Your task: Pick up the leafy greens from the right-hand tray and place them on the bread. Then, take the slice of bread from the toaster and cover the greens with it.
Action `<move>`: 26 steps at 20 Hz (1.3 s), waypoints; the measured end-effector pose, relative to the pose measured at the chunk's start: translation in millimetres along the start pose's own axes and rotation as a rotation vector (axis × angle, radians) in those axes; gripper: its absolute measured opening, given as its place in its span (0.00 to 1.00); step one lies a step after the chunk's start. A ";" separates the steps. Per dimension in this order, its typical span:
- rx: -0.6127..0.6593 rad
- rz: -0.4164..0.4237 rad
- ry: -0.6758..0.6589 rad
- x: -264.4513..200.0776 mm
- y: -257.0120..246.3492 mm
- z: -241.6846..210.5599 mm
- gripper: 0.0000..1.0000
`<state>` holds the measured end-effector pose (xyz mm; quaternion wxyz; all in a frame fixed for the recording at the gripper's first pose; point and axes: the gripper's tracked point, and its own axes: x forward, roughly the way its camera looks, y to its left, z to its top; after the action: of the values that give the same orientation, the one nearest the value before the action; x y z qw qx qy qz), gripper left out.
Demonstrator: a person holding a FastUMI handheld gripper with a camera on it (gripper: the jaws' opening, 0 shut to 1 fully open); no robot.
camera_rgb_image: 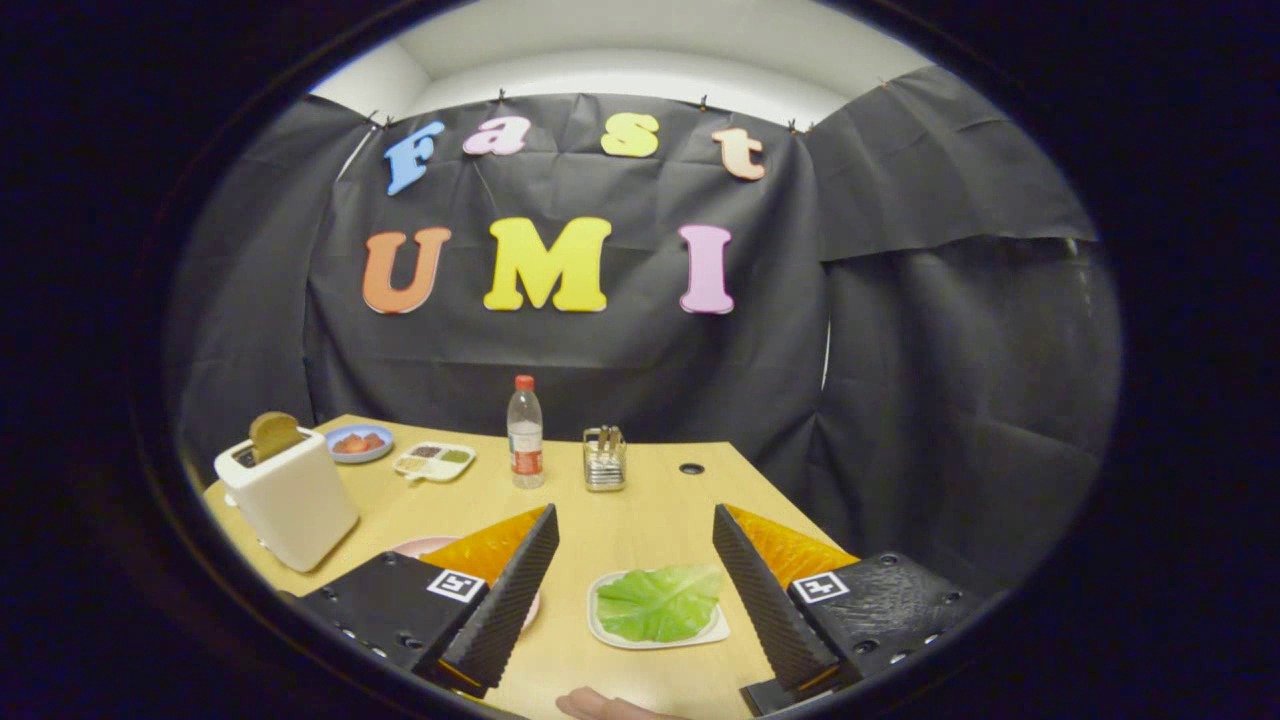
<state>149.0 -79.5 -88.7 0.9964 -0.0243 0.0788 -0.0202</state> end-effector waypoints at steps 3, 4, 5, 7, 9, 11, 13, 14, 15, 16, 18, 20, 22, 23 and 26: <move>-0.011 -0.023 0.067 46.4 -18.9 -27.9 0.96; -0.015 -0.033 0.099 61.3 -24.7 -39.3 0.95; -0.018 -0.040 0.129 75.7 -31.2 -51.1 0.96; -0.006 -0.059 0.209 96.4 -43.4 -78.5 0.96; 0.019 -0.056 0.289 108.8 -47.0 -105.6 0.96; 0.024 -0.080 0.325 118.8 -56.5 -122.6 0.96; 0.026 -0.102 0.357 129.0 -62.0 -135.6 0.96; 0.025 -0.104 0.370 133.6 -62.2 -140.5 0.96; 0.020 -0.105 0.382 137.1 -62.2 -144.3 0.96; 0.018 -0.103 0.396 138.0 -62.1 -148.9 0.96; 0.020 -0.101 0.427 141.4 -61.3 -156.7 0.96; 0.018 -0.089 0.442 143.6 -59.2 -161.8 0.95; 0.033 -0.065 0.446 145.5 -54.8 -161.7 0.92; 0.026 -0.060 0.453 146.4 -51.6 -162.2 0.87; -0.032 -0.087 0.441 150.6 -55.6 -159.4 0.66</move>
<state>270.4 -148.8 -266.6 0.9526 -0.0385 0.2942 -0.0666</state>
